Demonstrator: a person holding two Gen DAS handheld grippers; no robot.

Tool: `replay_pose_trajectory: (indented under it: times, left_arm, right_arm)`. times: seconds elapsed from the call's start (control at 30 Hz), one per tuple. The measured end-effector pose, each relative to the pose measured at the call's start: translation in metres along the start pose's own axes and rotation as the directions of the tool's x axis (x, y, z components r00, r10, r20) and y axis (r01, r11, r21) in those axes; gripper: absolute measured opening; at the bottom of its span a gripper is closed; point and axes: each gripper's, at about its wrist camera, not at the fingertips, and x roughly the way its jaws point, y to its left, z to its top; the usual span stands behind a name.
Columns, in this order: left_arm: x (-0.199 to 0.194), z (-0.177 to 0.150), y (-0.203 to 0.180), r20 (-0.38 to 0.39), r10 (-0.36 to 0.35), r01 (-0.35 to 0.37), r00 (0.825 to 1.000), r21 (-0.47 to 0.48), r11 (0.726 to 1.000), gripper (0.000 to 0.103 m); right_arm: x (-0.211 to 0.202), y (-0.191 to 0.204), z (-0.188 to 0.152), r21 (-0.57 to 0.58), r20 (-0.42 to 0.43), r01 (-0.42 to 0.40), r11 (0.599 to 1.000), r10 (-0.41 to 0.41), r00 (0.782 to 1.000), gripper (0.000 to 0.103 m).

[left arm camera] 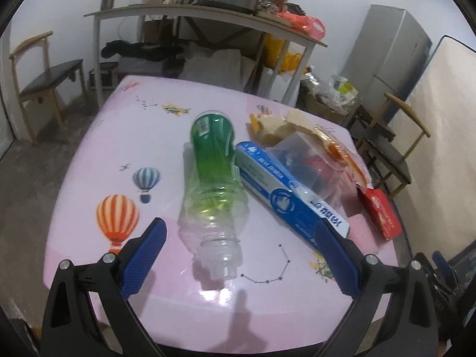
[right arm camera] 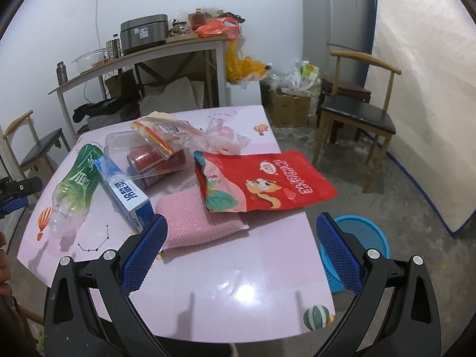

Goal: Collect trash
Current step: 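Grasp the red snack bag with the right tool while the left tool approaches the pink sponge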

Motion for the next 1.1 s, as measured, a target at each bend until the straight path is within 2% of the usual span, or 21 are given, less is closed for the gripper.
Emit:
replay_pose_trajectory:
  times: [0.1,0.2,0.27,0.33,0.43,0.53,0.6,0.63,0.67,0.73,0.8,0.9,0.97,1.03,1.1]
  left_arm:
    - [0.004,-0.007,-0.015,-0.009,-0.085,0.085,0.996,0.035,0.996,0.097]
    - [0.013,-0.019,-0.041,-0.058,-0.178,0.183,0.982,0.09,0.979,0.097]
    - [0.019,-0.028,-0.062,-0.091,-0.261,0.271,0.961,0.119,0.955,0.097]
    - [0.024,-0.035,-0.079,-0.104,-0.316,0.329,0.943,0.15,0.932,0.097]
    - [0.029,-0.048,-0.111,-0.11,-0.339,0.357,0.934,0.268,0.895,0.095]
    - [0.033,-0.063,-0.147,-0.089,-0.303,0.309,0.949,0.451,0.837,0.09]
    - [0.037,-0.077,-0.172,-0.042,-0.244,0.22,0.969,0.594,0.773,0.085]
    - [0.041,-0.08,-0.177,-0.032,-0.223,0.193,0.974,0.627,0.755,0.084]
    - [0.046,-0.086,-0.187,-0.014,-0.194,0.151,0.981,0.683,0.715,0.081]
    - [0.056,-0.094,-0.196,0.022,-0.149,0.082,0.989,0.753,0.652,0.077]
    - [0.068,-0.103,-0.208,0.067,-0.101,0.001,0.993,0.827,0.562,0.072]
    - [0.082,-0.109,-0.221,0.099,-0.069,-0.054,0.993,0.879,0.474,0.072]
    - [0.091,-0.109,-0.224,0.085,-0.061,-0.049,0.995,0.895,0.444,0.072]
    - [0.101,-0.106,-0.226,0.069,-0.047,-0.042,0.997,0.899,0.435,0.068]
    - [0.107,-0.104,-0.228,0.057,-0.032,-0.038,0.998,0.902,0.431,0.061]
  right_arm:
    - [0.008,-0.009,0.0,0.016,-0.019,-0.032,0.999,0.032,0.999,0.095]
    - [0.015,-0.021,-0.001,0.036,-0.028,-0.037,0.999,0.038,0.999,0.095]
    - [0.016,-0.029,0.001,0.05,-0.026,-0.052,0.997,0.054,0.998,0.095]
    - [0.018,-0.037,0.006,0.061,-0.021,-0.065,0.996,0.067,0.998,0.095]
    - [0.027,-0.053,0.021,0.093,-0.02,-0.103,0.99,0.105,0.994,0.09]
    - [0.043,-0.068,0.032,0.154,-0.05,-0.142,0.978,0.151,0.987,0.084]
    - [0.052,-0.079,0.035,0.213,-0.075,-0.159,0.964,0.178,0.981,0.08]
    - [0.059,-0.089,0.036,0.268,-0.094,-0.169,0.948,0.2,0.975,0.079]
    - [0.064,-0.095,0.035,0.303,-0.105,-0.179,0.936,0.22,0.97,0.078]
    - [0.077,-0.115,0.03,0.412,-0.137,-0.195,0.89,0.272,0.952,0.076]
    - [0.09,-0.13,0.025,0.494,-0.158,-0.205,0.845,0.318,0.935,0.075]
    - [0.108,-0.152,0.02,0.598,-0.172,-0.214,0.772,0.385,0.907,0.075]
    - [0.121,-0.165,0.016,0.664,-0.166,-0.222,0.715,0.43,0.888,0.075]
    - [0.133,-0.174,0.014,0.702,-0.165,-0.218,0.678,0.452,0.877,0.076]
    - [0.149,-0.183,0.009,0.752,-0.156,-0.22,0.622,0.492,0.857,0.076]
